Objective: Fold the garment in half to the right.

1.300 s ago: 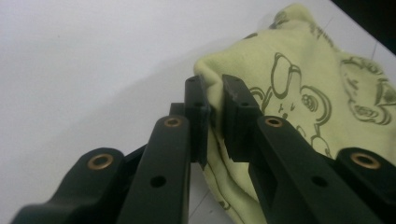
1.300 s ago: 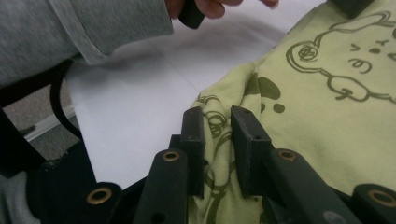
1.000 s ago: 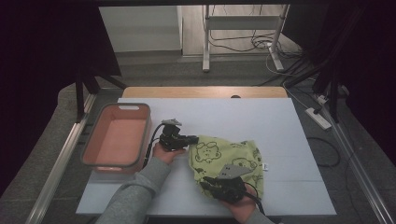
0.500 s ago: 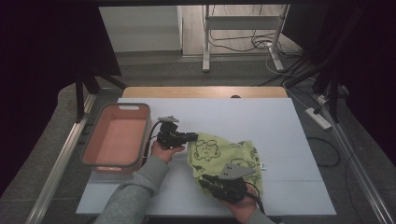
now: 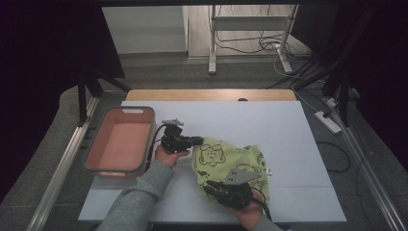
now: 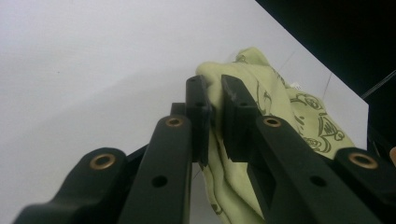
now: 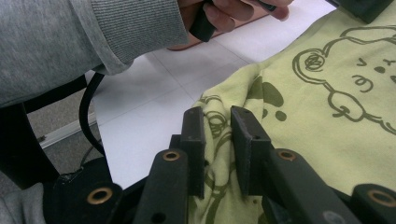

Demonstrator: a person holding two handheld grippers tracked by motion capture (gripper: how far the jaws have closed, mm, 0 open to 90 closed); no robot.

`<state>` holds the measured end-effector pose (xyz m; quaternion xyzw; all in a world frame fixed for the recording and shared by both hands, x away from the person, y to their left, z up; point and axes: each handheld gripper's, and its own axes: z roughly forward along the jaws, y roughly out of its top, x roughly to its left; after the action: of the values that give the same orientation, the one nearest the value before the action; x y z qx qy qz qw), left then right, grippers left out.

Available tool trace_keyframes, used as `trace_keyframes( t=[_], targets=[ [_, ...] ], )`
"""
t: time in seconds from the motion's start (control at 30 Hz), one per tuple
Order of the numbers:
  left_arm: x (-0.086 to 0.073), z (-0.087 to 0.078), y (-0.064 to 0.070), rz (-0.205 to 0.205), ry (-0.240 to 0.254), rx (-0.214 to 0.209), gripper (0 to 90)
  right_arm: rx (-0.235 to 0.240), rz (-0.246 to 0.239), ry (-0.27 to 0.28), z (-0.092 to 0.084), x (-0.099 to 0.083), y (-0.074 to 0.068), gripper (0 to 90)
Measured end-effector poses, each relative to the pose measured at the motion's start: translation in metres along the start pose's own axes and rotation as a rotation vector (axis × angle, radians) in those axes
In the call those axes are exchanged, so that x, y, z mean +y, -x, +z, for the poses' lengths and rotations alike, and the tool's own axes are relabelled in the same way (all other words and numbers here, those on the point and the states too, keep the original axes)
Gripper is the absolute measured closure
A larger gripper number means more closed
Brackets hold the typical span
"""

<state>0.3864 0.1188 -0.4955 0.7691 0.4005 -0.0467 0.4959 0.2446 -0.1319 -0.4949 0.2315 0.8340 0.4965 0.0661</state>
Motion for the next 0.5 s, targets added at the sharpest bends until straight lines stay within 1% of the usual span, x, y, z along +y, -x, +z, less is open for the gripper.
trace_keyframes(
  t=[0.2,0.3,0.4,0.5],
  targets=[
    [-0.001,0.001,-0.002,-0.007,-0.003,0.004,81.7,-0.003,0.0,0.0,0.0,0.0,0.0,76.0],
    [0.0,-0.001,-0.002,-0.013,0.004,-0.001,81.7,-0.006,0.002,-0.001,0.001,0.0,0.0,76.0],
    [0.003,-0.007,-0.001,-0.018,0.035,-0.005,81.7,-0.011,-0.003,0.01,0.003,0.006,-0.002,76.0],
    [0.006,-0.016,0.0,-0.016,0.062,-0.011,81.7,-0.006,-0.006,0.041,0.006,0.017,-0.006,76.0]
  ],
)
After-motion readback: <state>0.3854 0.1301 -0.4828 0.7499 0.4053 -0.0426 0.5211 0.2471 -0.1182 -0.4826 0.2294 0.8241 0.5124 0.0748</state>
